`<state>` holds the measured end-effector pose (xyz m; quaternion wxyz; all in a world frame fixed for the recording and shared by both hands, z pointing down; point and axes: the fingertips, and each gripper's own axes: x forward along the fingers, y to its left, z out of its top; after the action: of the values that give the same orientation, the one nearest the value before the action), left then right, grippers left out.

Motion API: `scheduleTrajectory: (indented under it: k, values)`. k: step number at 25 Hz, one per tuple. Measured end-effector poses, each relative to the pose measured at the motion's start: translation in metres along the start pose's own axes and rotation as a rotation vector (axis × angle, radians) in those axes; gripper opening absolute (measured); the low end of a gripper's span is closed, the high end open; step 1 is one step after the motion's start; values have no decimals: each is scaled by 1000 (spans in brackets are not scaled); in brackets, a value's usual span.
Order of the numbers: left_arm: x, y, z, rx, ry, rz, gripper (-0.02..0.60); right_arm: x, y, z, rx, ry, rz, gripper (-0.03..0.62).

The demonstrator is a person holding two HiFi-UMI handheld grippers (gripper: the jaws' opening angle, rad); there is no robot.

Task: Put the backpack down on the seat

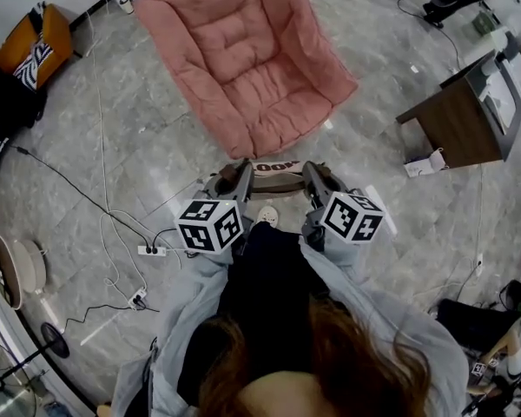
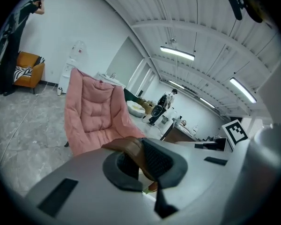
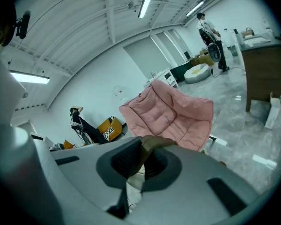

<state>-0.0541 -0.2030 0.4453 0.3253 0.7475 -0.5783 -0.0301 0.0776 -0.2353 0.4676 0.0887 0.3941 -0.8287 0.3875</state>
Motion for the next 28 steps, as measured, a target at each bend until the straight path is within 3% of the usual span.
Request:
scheduleTrajectory:
  k: [12,18,28]
  values:
    - [57,-56,32,68,73,-205,14,-26,-23,72,-24,-137,-67,8]
    - [91,-77,70,100,50,-290,14,-29,-33,111,-21,-208,-94,8]
    - [164,-53,152,140,32,-370,14,28,-31,171,-12,-259,-141,8]
